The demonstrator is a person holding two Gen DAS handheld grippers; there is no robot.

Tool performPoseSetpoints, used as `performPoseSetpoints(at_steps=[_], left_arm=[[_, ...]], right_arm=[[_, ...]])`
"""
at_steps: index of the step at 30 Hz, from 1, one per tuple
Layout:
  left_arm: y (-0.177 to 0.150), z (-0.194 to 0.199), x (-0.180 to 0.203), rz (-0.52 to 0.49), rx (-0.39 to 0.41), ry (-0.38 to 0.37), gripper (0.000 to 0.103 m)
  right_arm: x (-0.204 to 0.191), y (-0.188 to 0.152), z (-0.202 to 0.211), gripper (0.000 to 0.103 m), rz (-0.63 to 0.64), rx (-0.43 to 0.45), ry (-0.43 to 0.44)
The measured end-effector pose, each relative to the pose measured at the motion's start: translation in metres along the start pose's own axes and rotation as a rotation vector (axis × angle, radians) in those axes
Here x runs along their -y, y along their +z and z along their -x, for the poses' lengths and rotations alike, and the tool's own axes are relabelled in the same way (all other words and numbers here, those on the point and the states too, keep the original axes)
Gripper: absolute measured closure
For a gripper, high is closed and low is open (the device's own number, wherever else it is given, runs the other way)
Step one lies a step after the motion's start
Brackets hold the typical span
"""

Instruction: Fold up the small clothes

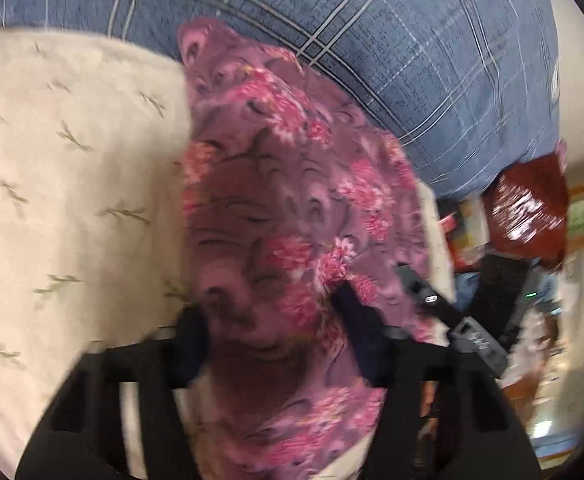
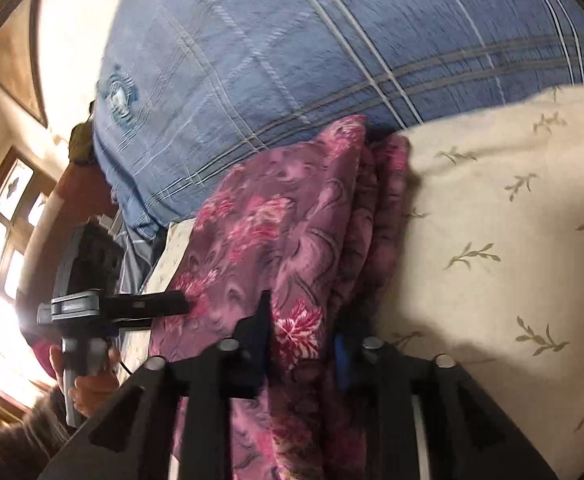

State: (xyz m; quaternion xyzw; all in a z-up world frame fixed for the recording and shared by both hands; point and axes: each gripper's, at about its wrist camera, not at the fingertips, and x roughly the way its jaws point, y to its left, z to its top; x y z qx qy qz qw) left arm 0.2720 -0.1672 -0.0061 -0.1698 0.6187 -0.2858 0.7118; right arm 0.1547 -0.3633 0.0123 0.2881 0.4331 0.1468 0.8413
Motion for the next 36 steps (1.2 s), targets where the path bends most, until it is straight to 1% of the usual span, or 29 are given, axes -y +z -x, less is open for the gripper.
performPoseSetpoints(at_steps=[2,3,5,7,11,13,14,15,17,19,20,22,23,24,25,26,27,28,29,30,32,33,35,36], left_arm=[[-0.005,0.011,-0.001,-0.003,0.035,-0.001,0.071],[-0.007,0.016,0.000,-0.004,0.048,-0.007,0.073],[-0.013,0.028,0.002,-0.015,0.064,-0.010,0.074],[-0.018,0.038,0.005,-0.037,0.071,0.002,0.074],[-0.037,0.070,0.012,-0.071,0.099,0.015,0.075],[-0.046,0.085,0.016,-0.085,0.121,0.017,0.079],[-0.051,0.100,0.019,-0.099,0.139,0.005,0.085],[-0.054,0.110,0.020,-0.105,0.143,0.002,0.086],[-0.058,0.122,0.020,-0.101,0.136,0.033,0.086],[-0.059,0.124,0.017,-0.097,0.132,0.056,0.086],[-0.061,0.124,0.012,-0.083,0.137,0.084,0.086],[-0.062,0.122,0.000,-0.058,0.125,0.087,0.086],[-0.062,0.119,-0.008,-0.043,0.107,0.082,0.086],[-0.061,0.116,-0.016,-0.030,0.093,0.083,0.084],[-0.059,0.111,-0.020,-0.022,0.083,0.084,0.081],[-0.055,0.105,-0.027,-0.006,0.070,0.087,0.072],[-0.052,0.102,-0.032,0.007,0.064,0.082,0.061],[-0.049,0.096,-0.034,0.018,0.057,0.067,0.056],[-0.044,0.089,-0.036,0.027,0.047,0.046,0.052],[-0.038,0.080,-0.036,0.031,0.033,0.024,0.052],[-0.029,0.059,-0.031,0.017,-0.008,-0.017,0.052],[-0.025,0.050,-0.029,0.007,-0.022,-0.022,0.051],[-0.019,0.033,-0.025,-0.012,-0.047,-0.008,0.051],[-0.016,0.025,-0.023,-0.015,-0.062,-0.007,0.051]], right_arm=[[-0.012,-0.002,0.000,0.082,0.017,0.014,-0.028],[-0.020,-0.003,0.001,0.082,0.027,0.023,-0.038],[-0.028,-0.008,0.006,0.082,0.039,0.038,-0.045],[-0.040,-0.013,0.015,0.082,0.049,0.053,-0.034],[-0.070,-0.025,0.033,0.082,0.065,0.077,-0.035],[-0.083,-0.032,0.042,0.082,0.065,0.087,-0.028],[-0.090,-0.035,0.046,0.082,0.067,0.092,-0.021],[-0.098,-0.039,0.051,0.083,0.073,0.097,-0.021],[-0.108,-0.044,0.054,0.083,0.060,0.098,-0.031],[-0.106,-0.046,0.053,0.082,0.029,0.090,-0.098],[-0.103,-0.046,0.051,0.082,0.034,0.085,-0.159],[-0.091,-0.047,0.046,0.080,0.015,0.067,-0.246],[-0.082,-0.047,0.042,0.077,0.000,0.043,-0.279],[-0.075,-0.047,0.038,0.069,-0.003,0.027,-0.318],[-0.070,-0.047,0.036,0.067,-0.006,0.018,-0.337],[-0.062,-0.047,0.035,0.066,-0.023,0.011,-0.328],[-0.051,-0.047,0.036,0.063,-0.070,0.019,-0.280],[-0.044,-0.046,0.039,0.062,-0.107,0.039,-0.243],[-0.033,-0.044,0.043,0.057,-0.163,0.074,-0.187],[-0.023,-0.041,0.047,0.049,-0.215,0.104,-0.142],[-0.005,-0.033,0.046,0.041,-0.296,0.134,-0.094],[0.007,-0.027,0.042,0.041,-0.335,0.137,-0.059],[0.021,-0.016,0.030,0.042,-0.368,0.114,-0.022],[0.024,-0.010,0.023,0.050,-0.360,0.101,-0.004]])
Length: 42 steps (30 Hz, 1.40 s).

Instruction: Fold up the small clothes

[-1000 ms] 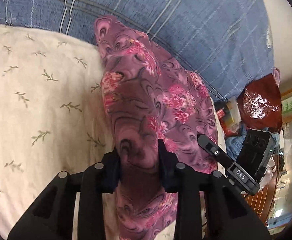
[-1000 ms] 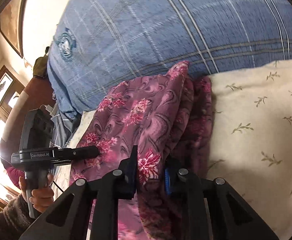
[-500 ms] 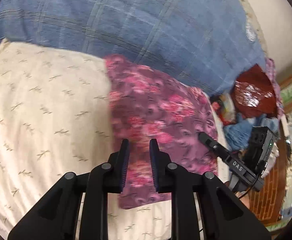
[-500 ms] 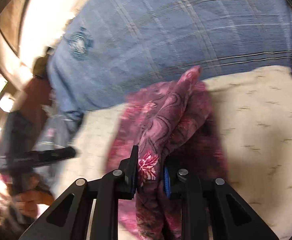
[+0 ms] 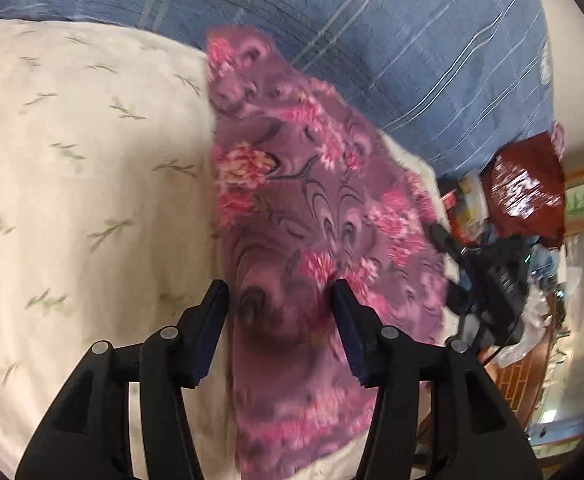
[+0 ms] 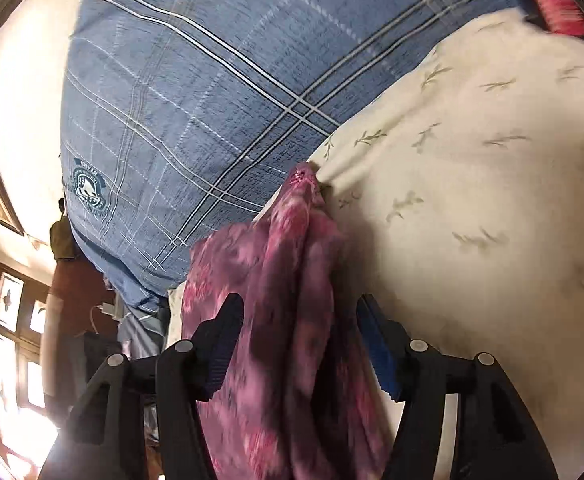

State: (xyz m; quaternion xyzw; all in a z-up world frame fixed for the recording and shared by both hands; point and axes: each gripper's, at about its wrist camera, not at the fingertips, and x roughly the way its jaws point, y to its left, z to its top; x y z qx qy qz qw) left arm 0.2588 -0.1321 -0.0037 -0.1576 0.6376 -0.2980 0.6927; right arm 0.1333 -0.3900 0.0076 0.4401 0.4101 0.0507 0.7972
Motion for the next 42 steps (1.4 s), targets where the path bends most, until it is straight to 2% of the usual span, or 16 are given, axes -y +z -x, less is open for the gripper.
performPoseSetpoints(at_steps=[2,3,5,9,11,14,16,18,20,23,28,30,32,34,39,42], left_arm=[[0.002,-0.007,0.001,0.001,-0.009,-0.025,0.051],[0.004,-0.007,0.002,0.001,-0.002,-0.033,0.051],[0.006,-0.003,0.004,-0.006,0.025,-0.053,0.051],[0.005,0.001,0.001,0.018,0.084,-0.070,0.042],[0.005,-0.001,0.003,0.002,0.092,-0.024,0.042],[0.005,-0.003,0.004,0.000,0.074,-0.006,0.042],[0.004,0.001,0.003,-0.002,0.069,-0.040,0.043],[0.004,0.005,0.002,-0.002,0.054,-0.042,0.039],[0.004,0.005,0.000,0.010,0.043,-0.060,0.033],[0.001,-0.004,-0.003,0.045,0.030,-0.081,0.032],[-0.005,-0.009,0.007,0.024,0.019,-0.066,0.032],[-0.006,-0.009,0.012,0.004,0.025,-0.033,0.032],[-0.006,-0.008,0.015,-0.010,0.025,0.010,0.032],[-0.009,-0.001,0.017,-0.002,0.038,-0.001,0.032],[-0.033,0.036,0.029,-0.082,0.177,-0.007,0.032],[-0.041,0.015,0.036,-0.149,0.140,0.094,0.032]], right_arm=[[-0.022,0.009,-0.012,0.090,0.153,-0.020,-0.039],[-0.041,0.011,-0.011,0.091,0.260,-0.007,-0.075],[-0.071,0.017,-0.002,0.091,0.365,0.024,0.003],[-0.102,0.042,-0.001,0.091,0.432,0.081,0.070],[-0.085,0.053,-0.023,0.090,0.389,0.033,-0.007],[-0.033,0.052,-0.067,0.082,0.241,-0.153,-0.241],[-0.027,0.052,-0.048,0.079,0.188,-0.091,-0.137],[-0.017,0.053,-0.020,0.052,0.120,-0.044,-0.015],[-0.005,0.050,0.000,0.040,0.087,-0.057,0.025],[0.014,0.033,0.013,0.040,0.088,-0.117,0.014],[0.021,-0.007,0.020,0.041,0.160,-0.221,0.125],[0.016,-0.024,0.033,0.047,0.220,-0.187,0.074],[0.009,-0.035,0.038,0.069,0.312,-0.169,-0.063],[0.004,-0.039,0.052,0.064,0.343,-0.120,-0.159],[-0.025,-0.060,0.087,0.071,0.451,0.059,-0.048],[-0.010,-0.081,0.055,0.083,0.503,-0.033,-0.194]])
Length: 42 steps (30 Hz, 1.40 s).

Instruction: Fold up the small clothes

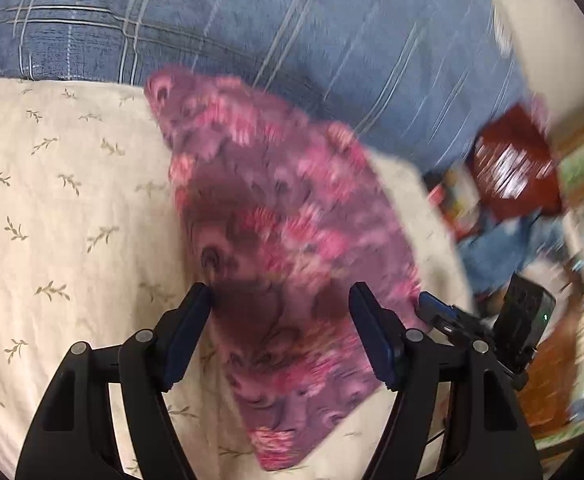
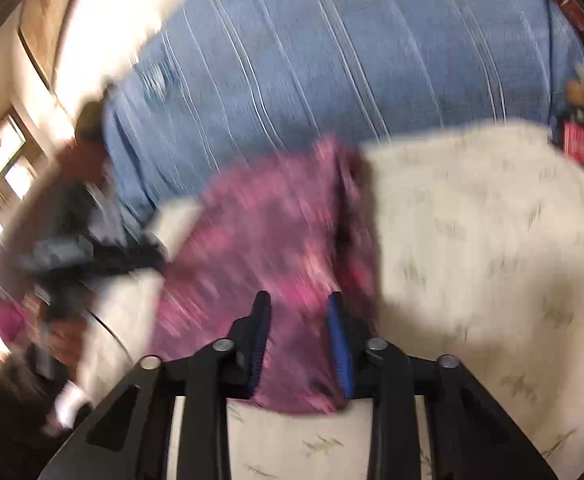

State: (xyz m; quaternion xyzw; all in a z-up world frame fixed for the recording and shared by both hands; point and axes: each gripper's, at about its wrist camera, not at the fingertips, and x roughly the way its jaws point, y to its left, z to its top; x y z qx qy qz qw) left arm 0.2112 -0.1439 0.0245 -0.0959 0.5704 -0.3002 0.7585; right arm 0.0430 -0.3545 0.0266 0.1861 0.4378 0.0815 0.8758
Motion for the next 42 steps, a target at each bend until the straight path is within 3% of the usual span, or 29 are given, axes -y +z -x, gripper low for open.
performPoseSetpoints(at_steps=[1,2,4,5,7,8,9,12,14,15,19,22,23,25,26,27,29,32,42], left_arm=[[-0.004,-0.015,-0.002,-0.006,-0.050,0.040,0.032],[-0.006,-0.027,-0.005,0.009,-0.092,0.058,0.032],[-0.006,-0.022,-0.008,0.006,-0.067,0.029,0.032],[-0.003,-0.016,-0.010,0.019,-0.067,0.001,0.032],[0.003,-0.006,-0.019,0.062,-0.044,-0.072,0.032],[0.008,-0.003,-0.023,0.089,-0.032,-0.094,0.032],[0.013,-0.001,-0.030,0.117,-0.032,-0.106,0.032],[0.023,-0.009,-0.052,0.205,-0.077,-0.151,0.032],[0.025,-0.020,-0.061,0.235,-0.124,-0.185,0.032],[0.026,-0.026,-0.062,0.240,-0.138,-0.192,0.032],[0.028,-0.033,-0.055,0.233,-0.144,-0.251,0.025],[0.032,-0.038,-0.049,0.236,-0.145,-0.260,0.023],[0.034,-0.041,-0.047,0.237,-0.143,-0.256,0.024],[0.034,-0.043,-0.046,0.243,-0.128,-0.234,0.036],[0.035,-0.044,-0.044,0.237,-0.117,-0.213,0.051],[0.035,-0.042,-0.046,0.230,-0.112,-0.188,0.064],[0.034,-0.035,-0.046,0.216,-0.091,-0.155,0.073],[0.033,-0.023,-0.028,0.139,-0.046,-0.084,0.077],[0.023,0.052,-0.030,0.123,0.030,-0.104,0.078]], right_arm=[[0.002,-0.006,-0.010,0.083,-0.007,-0.029,-0.035],[0.009,-0.012,-0.006,0.084,-0.040,0.021,-0.005],[0.018,-0.003,0.002,0.077,-0.142,-0.001,0.038],[0.020,0.003,0.012,0.077,-0.172,0.036,0.078],[0.026,0.017,0.023,0.057,-0.204,0.087,0.139],[0.031,0.023,0.022,0.034,-0.225,0.076,0.166],[0.036,0.029,0.016,0.030,-0.252,0.061,0.176],[0.049,0.043,-0.011,0.030,-0.303,0.005,0.163],[0.056,0.050,-0.030,0.029,-0.306,-0.027,0.198],[0.054,0.056,-0.033,0.029,-0.267,-0.012,0.234],[0.026,0.074,-0.068,0.029,-0.159,-0.155,0.393],[0.013,0.081,-0.080,0.029,-0.107,-0.197,0.400],[0.017,0.084,-0.082,0.034,-0.133,-0.185,0.410],[0.030,0.083,-0.082,0.055,-0.209,-0.150,0.420],[0.036,0.079,-0.082,0.071,-0.228,-0.142,0.404],[0.040,0.076,-0.080,0.074,-0.233,-0.135,0.392],[0.038,0.075,-0.079,0.075,-0.229,-0.109,0.378],[0.020,0.077,-0.074,0.077,-0.207,-0.084,0.329],[-0.022,0.069,-0.038,0.078,-0.232,-0.007,0.372]])
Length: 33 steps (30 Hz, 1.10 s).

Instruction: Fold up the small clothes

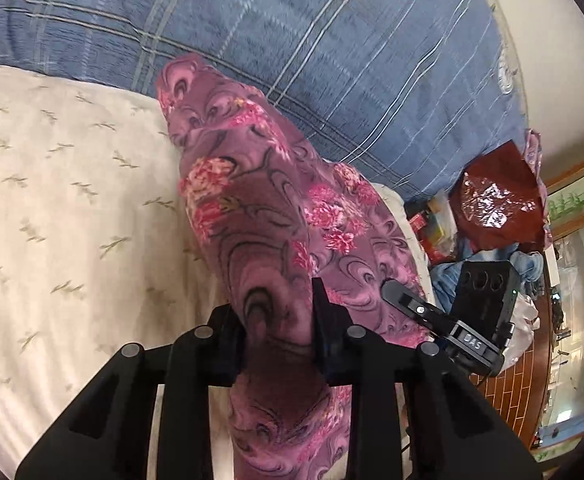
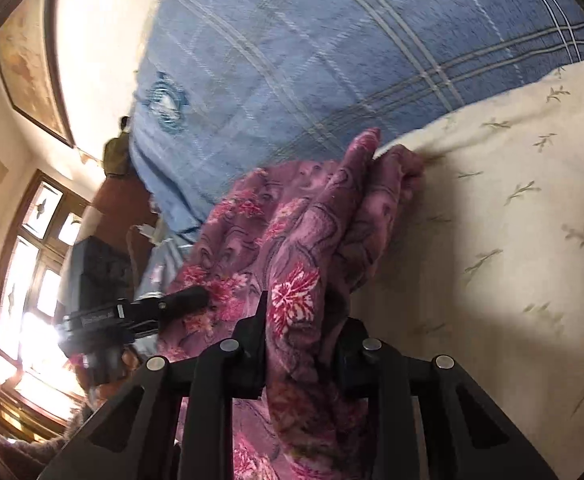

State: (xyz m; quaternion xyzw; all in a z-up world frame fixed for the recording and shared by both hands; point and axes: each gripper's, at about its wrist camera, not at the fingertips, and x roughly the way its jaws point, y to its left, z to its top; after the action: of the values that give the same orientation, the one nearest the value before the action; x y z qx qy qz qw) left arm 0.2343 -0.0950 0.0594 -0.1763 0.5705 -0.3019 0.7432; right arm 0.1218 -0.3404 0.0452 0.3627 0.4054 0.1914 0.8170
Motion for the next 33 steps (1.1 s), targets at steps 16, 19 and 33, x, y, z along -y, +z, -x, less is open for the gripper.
performPoseSetpoints(at_steps=[16,19,33], left_arm=[[-0.098,0.035,-0.076,-0.021,-0.047,0.169,0.074],[-0.104,0.037,-0.091,0.003,-0.034,0.155,0.062],[-0.056,0.056,-0.030,-0.321,0.205,0.459,0.038]], right_arm=[[-0.049,-0.114,-0.036,0.077,0.037,-0.070,-0.052],[-0.034,-0.124,-0.033,0.062,0.005,-0.064,-0.099],[-0.108,-0.068,-0.042,0.064,0.338,0.077,-0.358]])
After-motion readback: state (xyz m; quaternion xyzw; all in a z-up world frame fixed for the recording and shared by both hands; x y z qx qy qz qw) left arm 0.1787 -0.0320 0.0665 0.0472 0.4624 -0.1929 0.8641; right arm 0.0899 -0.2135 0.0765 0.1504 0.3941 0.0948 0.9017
